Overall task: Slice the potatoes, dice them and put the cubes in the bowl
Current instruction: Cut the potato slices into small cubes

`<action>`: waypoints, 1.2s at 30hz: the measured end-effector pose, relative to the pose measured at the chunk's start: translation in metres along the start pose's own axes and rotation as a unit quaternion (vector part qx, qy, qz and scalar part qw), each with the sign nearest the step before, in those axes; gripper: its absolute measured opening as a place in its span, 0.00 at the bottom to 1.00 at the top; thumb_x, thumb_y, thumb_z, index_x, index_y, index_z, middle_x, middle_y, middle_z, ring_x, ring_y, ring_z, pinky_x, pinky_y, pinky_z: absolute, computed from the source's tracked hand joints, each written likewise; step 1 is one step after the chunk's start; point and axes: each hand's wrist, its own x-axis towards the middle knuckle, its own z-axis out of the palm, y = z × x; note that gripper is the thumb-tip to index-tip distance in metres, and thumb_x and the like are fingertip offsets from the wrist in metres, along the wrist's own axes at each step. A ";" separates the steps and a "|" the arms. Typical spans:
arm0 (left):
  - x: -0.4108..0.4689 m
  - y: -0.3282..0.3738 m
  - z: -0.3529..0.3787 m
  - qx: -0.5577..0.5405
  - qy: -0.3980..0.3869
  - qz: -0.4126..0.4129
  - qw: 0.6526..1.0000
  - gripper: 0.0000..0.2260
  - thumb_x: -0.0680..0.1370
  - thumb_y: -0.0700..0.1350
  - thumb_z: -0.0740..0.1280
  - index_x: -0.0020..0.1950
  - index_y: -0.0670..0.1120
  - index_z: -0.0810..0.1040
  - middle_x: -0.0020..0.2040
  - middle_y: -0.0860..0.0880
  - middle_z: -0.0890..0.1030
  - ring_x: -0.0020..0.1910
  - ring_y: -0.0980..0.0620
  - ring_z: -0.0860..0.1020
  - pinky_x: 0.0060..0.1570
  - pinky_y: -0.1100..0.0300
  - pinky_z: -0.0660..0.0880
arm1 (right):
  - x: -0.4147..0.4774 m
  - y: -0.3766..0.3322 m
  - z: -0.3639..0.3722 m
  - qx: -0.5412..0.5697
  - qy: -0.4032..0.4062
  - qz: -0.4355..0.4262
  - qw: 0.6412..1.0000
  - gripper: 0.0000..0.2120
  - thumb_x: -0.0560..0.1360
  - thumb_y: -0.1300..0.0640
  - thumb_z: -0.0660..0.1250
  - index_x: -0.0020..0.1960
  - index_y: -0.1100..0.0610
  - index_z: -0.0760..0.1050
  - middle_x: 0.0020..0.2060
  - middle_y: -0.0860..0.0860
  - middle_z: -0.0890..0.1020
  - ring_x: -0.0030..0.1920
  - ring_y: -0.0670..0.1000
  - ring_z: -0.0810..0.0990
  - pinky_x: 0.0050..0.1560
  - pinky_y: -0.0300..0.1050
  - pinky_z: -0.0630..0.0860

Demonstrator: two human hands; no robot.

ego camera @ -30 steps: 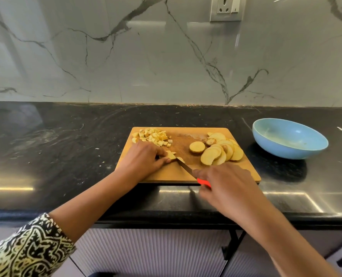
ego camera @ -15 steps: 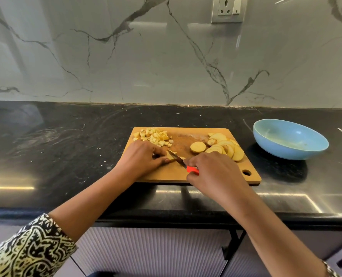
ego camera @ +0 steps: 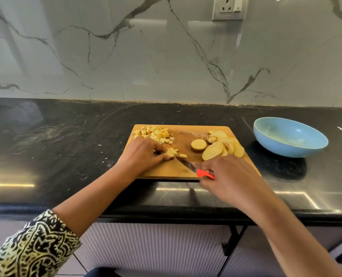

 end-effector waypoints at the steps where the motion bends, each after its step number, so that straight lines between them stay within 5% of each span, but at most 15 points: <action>1: 0.000 -0.001 -0.001 -0.007 0.005 -0.005 1.000 0.18 0.73 0.56 0.70 0.59 0.49 0.81 0.55 0.52 0.83 0.44 0.62 0.71 0.42 0.71 0.64 | 0.003 0.000 -0.001 -0.001 0.008 0.006 1.000 0.19 0.78 0.49 0.62 0.69 0.43 0.71 0.41 0.40 0.78 0.32 0.40 0.69 0.29 0.34 0.60; 7: 0.000 -0.006 -0.003 -0.026 0.008 -0.010 1.000 0.13 0.72 0.56 0.71 0.54 0.52 0.83 0.51 0.53 0.83 0.39 0.62 0.72 0.37 0.75 0.65 | 0.023 -0.009 0.012 0.027 0.021 0.014 0.999 0.19 0.77 0.50 0.63 0.68 0.45 0.72 0.50 0.44 0.82 0.41 0.44 0.76 0.34 0.37 0.68; 15: 0.002 -0.007 0.000 -0.020 0.033 0.008 0.999 0.11 0.73 0.54 0.72 0.52 0.52 0.84 0.50 0.56 0.84 0.48 0.61 0.76 0.48 0.68 0.70 | 0.037 -0.026 0.035 -0.018 0.030 -0.013 0.999 0.16 0.79 0.51 0.62 0.66 0.50 0.74 0.45 0.45 0.78 0.41 0.45 0.73 0.38 0.38 0.70; 21: 0.000 -0.005 0.000 -0.018 0.044 0.008 0.999 0.09 0.73 0.54 0.72 0.51 0.54 0.84 0.49 0.55 0.84 0.44 0.62 0.75 0.41 0.72 0.69 | 0.032 -0.024 0.044 -0.010 0.040 -0.008 0.999 0.15 0.79 0.51 0.61 0.65 0.48 0.74 0.48 0.46 0.80 0.44 0.46 0.77 0.43 0.41 0.75; 24: 0.000 -0.006 -0.001 -0.020 0.030 -0.004 0.999 0.12 0.72 0.56 0.71 0.52 0.54 0.84 0.49 0.54 0.84 0.42 0.62 0.73 0.39 0.72 0.67 | 0.020 -0.011 0.029 0.033 0.016 0.001 0.999 0.19 0.78 0.50 0.63 0.68 0.44 0.71 0.49 0.42 0.81 0.35 0.41 0.72 0.35 0.36 0.70; 28: 0.002 -0.010 -0.004 -0.040 0.009 -0.033 0.999 0.14 0.70 0.56 0.73 0.53 0.52 0.84 0.51 0.53 0.83 0.48 0.59 0.75 0.45 0.65 0.70 | 0.015 -0.004 0.016 0.059 0.031 0.017 0.998 0.20 0.78 0.51 0.63 0.70 0.44 0.70 0.33 0.38 0.71 0.31 0.41 0.69 0.29 0.33 0.61; 36: 0.003 -0.014 -0.003 -0.053 0.026 -0.034 0.998 0.10 0.70 0.54 0.74 0.49 0.53 0.84 0.52 0.54 0.82 0.54 0.55 0.74 0.52 0.61 0.70 | 0.025 -0.020 0.029 0.054 0.031 0.010 0.998 0.20 0.77 0.50 0.63 0.69 0.45 0.71 0.51 0.44 0.82 0.43 0.45 0.78 0.43 0.42 0.78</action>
